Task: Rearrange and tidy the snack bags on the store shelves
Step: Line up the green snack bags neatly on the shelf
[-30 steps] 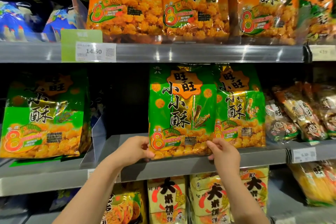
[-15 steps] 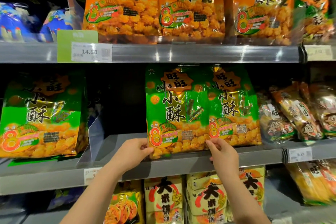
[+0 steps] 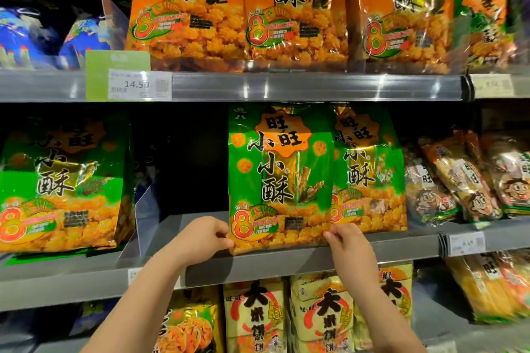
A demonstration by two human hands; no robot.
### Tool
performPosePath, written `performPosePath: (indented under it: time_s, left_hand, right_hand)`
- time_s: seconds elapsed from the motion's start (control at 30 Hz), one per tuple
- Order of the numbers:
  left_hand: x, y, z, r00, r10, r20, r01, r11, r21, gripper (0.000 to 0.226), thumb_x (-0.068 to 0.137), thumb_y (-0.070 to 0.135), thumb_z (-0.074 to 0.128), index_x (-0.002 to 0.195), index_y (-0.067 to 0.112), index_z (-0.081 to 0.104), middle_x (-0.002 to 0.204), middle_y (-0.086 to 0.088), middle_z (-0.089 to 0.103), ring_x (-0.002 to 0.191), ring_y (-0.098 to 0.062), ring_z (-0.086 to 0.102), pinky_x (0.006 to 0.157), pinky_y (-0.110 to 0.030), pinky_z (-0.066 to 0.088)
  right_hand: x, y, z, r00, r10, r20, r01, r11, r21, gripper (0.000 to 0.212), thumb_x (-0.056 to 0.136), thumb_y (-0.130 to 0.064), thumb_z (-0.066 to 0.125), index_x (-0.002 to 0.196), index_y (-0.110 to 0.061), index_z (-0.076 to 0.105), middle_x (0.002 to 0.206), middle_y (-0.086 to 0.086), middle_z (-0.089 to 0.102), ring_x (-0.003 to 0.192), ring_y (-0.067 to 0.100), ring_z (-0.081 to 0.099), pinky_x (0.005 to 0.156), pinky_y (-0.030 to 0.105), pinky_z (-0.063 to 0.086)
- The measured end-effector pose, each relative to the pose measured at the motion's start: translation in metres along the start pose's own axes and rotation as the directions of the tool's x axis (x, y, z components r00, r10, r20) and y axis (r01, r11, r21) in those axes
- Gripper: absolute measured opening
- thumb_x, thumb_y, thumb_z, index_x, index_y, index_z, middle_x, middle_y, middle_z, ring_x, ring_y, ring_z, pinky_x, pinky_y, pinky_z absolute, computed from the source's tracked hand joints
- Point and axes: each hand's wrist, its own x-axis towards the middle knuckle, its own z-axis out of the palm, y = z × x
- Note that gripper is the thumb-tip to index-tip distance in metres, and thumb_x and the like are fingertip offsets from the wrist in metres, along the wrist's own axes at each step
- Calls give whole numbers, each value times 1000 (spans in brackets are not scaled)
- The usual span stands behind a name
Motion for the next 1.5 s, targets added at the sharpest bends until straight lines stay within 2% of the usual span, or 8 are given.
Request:
performPosePath:
  time_s: [0.17,0.3,0.47,0.63,0.83,1.17,1.37,1.5]
  left_hand:
    - [-1,-1,1,999,19,-28,-20,998,-52,32,88,24,59,57,27,51,63,7,52,60,-2,47,57,-19,33]
    - [-2,3,4,996,-1,-93,4,1000,26,20,90,28,56,79,14,67,74,2,61,62,-4,49,54,-19,34]
    - [-5,7,12,993,12,-118,-5,998,63,16,88,33,56,83,20,64,80,5,62,71,-8,53,54,-15,35]
    - [-8,5,14,988,-5,-155,22,994,108,28,83,39,63,63,28,46,67,10,51,65,-8,47,50,-20,29]
    - [-9,5,15,984,-27,-174,29,1000,11,29,89,43,51,68,24,55,68,6,56,65,-8,52,53,-23,35]
    - [-8,1,15,971,-44,-237,46,999,4,30,91,46,46,67,28,53,60,9,52,59,-4,50,49,-22,32]
    - [-13,0,8,933,-36,-359,38,999,0,25,90,46,47,73,30,55,57,11,51,57,-2,49,49,-21,30]
    - [-26,2,-1,897,-31,-441,29,1000,-12,29,91,41,48,64,30,49,55,9,49,57,-3,47,49,-24,27]
  right_hand:
    - [2,3,0,1000,12,22,-12,1000,22,21,94,-32,48,101,-18,62,95,-8,49,80,11,46,69,29,36]
    - [4,3,-1,1000,-4,26,3,1000,31,24,94,-34,47,105,-18,61,93,-10,53,80,9,47,69,29,38]
    - [3,2,0,999,-5,43,4,1000,28,28,95,-34,45,112,-16,59,98,-10,53,83,8,46,72,27,39]
    - [2,-2,0,999,-7,54,7,1000,3,13,93,-38,47,85,-29,52,87,-8,58,72,5,51,62,28,41]
    - [4,-6,-1,999,7,38,-6,1000,-23,22,94,-36,48,99,-19,60,83,-9,54,76,11,51,64,28,40]
    - [5,-10,-9,1000,10,26,-10,1000,-18,16,91,-40,51,89,-26,60,86,-8,59,71,5,53,53,23,39]
    - [2,-20,-9,991,-22,-132,28,999,46,15,91,-39,51,88,-26,58,82,-11,58,72,9,55,56,28,41]
    - [-2,-40,-3,970,-60,-237,76,995,61,9,92,-34,50,87,-28,52,77,-13,54,65,5,48,50,22,32]
